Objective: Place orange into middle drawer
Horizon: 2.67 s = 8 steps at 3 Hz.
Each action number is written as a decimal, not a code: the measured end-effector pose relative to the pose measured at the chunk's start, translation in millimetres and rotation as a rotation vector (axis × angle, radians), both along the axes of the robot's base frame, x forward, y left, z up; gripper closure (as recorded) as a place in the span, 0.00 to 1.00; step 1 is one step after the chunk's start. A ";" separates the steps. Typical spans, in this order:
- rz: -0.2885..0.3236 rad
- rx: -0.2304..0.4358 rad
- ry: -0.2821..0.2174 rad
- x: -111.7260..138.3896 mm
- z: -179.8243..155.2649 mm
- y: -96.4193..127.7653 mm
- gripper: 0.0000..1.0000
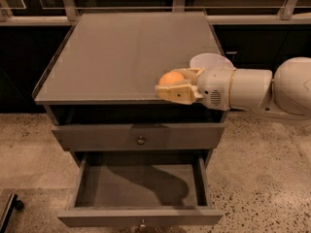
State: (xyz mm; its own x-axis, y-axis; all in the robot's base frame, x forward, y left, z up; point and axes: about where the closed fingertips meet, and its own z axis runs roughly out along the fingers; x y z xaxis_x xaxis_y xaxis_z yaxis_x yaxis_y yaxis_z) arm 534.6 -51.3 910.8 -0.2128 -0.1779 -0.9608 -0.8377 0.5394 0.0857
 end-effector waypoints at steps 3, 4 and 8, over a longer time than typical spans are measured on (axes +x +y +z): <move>0.038 0.228 0.239 -60.5 -144.2 23.6 1.00; 0.080 0.348 0.350 -81.5 -205.7 37.6 1.00; 0.026 0.299 0.524 -44.7 -328.3 52.6 1.00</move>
Offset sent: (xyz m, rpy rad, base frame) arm -0.0665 0.0061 -0.1695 0.2411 0.3010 -0.0192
